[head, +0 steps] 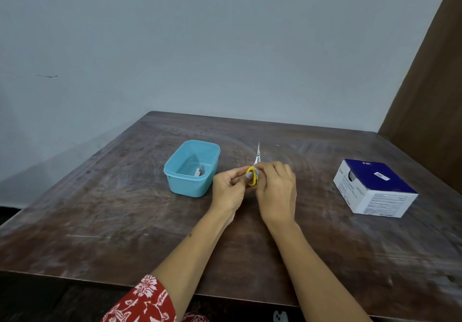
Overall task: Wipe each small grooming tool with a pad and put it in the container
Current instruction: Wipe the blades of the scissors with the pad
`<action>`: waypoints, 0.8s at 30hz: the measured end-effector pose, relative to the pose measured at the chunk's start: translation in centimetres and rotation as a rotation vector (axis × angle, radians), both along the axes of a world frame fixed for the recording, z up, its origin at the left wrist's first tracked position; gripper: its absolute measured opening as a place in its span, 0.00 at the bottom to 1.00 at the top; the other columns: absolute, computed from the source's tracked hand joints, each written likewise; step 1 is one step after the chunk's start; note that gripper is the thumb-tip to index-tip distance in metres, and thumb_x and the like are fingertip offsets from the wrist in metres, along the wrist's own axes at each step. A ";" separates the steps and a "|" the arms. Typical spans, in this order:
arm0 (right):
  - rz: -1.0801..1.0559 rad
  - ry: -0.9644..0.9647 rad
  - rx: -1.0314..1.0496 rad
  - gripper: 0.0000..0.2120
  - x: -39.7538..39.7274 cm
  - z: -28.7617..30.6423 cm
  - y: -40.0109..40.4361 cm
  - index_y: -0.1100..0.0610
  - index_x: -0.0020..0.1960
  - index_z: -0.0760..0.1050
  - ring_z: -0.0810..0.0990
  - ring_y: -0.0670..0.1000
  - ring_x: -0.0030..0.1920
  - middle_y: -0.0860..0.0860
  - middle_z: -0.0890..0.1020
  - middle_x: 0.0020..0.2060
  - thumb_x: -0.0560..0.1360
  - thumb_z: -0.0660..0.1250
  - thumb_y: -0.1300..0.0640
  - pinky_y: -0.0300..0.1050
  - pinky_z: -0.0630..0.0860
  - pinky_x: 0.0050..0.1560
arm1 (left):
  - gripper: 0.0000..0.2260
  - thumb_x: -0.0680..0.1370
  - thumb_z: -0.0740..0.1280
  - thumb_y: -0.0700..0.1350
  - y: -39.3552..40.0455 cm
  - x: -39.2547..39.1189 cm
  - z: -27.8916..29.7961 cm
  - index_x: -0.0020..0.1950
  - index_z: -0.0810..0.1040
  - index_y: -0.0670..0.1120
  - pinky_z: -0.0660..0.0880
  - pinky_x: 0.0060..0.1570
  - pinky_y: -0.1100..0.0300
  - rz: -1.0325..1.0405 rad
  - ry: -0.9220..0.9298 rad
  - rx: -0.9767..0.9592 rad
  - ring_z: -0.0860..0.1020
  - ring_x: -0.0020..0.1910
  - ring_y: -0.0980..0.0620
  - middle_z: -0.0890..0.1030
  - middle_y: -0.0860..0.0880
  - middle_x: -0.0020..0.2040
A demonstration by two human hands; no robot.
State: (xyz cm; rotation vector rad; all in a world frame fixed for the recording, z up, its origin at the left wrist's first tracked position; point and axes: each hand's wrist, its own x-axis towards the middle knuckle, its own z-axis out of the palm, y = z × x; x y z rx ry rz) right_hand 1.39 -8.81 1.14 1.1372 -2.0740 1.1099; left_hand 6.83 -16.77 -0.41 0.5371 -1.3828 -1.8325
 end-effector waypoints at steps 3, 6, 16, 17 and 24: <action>-0.075 -0.093 -0.013 0.08 -0.3 -0.2 0.0 0.60 0.49 0.80 0.76 0.59 0.46 0.57 0.81 0.43 0.72 0.66 0.67 0.54 0.72 0.48 | 0.08 0.75 0.67 0.35 0.1 0.0 0.0 0.51 0.82 0.42 0.81 0.46 0.57 -0.024 -0.012 -0.026 0.84 0.46 0.51 0.86 0.49 0.42; -0.116 -0.145 -0.015 0.09 -0.5 -0.2 0.1 0.60 0.50 0.79 0.75 0.59 0.47 0.57 0.81 0.45 0.72 0.65 0.68 0.53 0.71 0.50 | 0.09 0.76 0.65 0.34 0.2 0.0 0.0 0.51 0.82 0.42 0.80 0.49 0.53 -0.035 -0.016 -0.033 0.83 0.49 0.48 0.85 0.45 0.45; -0.092 -0.251 -0.062 0.09 -1.2 -0.4 0.2 0.61 0.51 0.80 0.75 0.60 0.49 0.58 0.81 0.46 0.74 0.64 0.67 0.55 0.72 0.52 | 0.11 0.76 0.65 0.33 0.5 0.3 0.3 0.47 0.82 0.46 0.81 0.44 0.59 -0.001 0.021 -0.030 0.84 0.44 0.52 0.86 0.50 0.40; -0.079 -0.257 -0.074 0.09 -1.2 -0.4 0.2 0.61 0.51 0.80 0.75 0.60 0.49 0.58 0.81 0.46 0.74 0.64 0.67 0.54 0.72 0.52 | 0.10 0.76 0.65 0.33 0.5 0.3 0.3 0.48 0.82 0.45 0.81 0.44 0.59 0.011 0.017 -0.031 0.84 0.43 0.53 0.86 0.50 0.39; 0.019 -0.135 -0.260 0.07 -0.3 0.0 0.2 0.61 0.49 0.80 0.76 0.53 0.44 0.55 0.81 0.43 0.73 0.67 0.68 0.47 0.73 0.44 | 0.09 0.76 0.65 0.33 0.6 0.4 0.6 0.53 0.81 0.39 0.81 0.40 0.63 0.079 0.002 -0.029 0.84 0.41 0.54 0.85 0.49 0.40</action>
